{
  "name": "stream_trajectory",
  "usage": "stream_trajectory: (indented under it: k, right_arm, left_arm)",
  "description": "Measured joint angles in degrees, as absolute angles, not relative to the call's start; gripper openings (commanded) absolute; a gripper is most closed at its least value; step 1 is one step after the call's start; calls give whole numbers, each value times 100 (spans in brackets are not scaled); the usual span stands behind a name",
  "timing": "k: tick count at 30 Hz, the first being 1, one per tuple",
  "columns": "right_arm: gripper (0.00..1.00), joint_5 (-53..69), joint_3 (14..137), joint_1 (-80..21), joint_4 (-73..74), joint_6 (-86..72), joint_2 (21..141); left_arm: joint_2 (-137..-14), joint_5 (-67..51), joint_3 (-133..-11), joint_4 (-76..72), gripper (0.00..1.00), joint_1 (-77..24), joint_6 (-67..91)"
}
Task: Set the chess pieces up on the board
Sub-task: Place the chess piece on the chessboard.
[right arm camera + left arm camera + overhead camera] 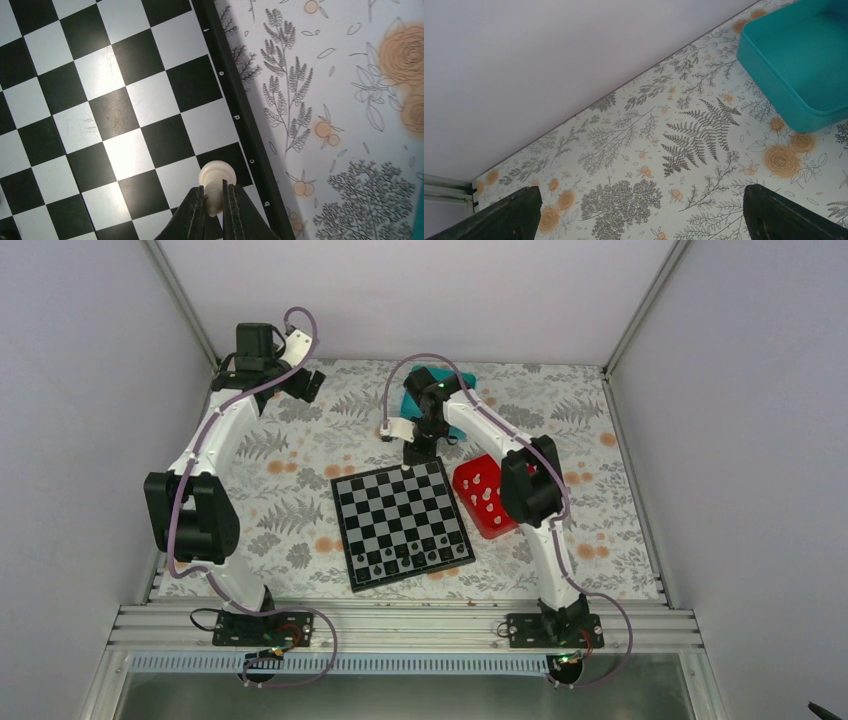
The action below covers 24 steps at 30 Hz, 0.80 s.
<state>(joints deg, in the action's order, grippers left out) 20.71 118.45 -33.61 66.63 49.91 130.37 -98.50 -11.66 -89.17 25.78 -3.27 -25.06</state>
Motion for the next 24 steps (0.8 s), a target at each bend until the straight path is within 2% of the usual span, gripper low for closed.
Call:
stream_trajectory:
  k: [16, 20, 24]
  right_arm:
    - [8, 1846, 11845, -3444, 6630, 4965, 13447]
    - [18, 1831, 11845, -3444, 6617, 4954, 13447]
    - [35, 1780, 11843, -3444, 6600, 4947, 13447]
  left_arm:
    - [-9817, -1236, -8711, 2571, 100, -327, -2506]
    - [-9815, -1251, -8707, 2569, 100, -327, -2506]
    - [-9813, -1256, -8707, 2571, 100, -327, -2508]
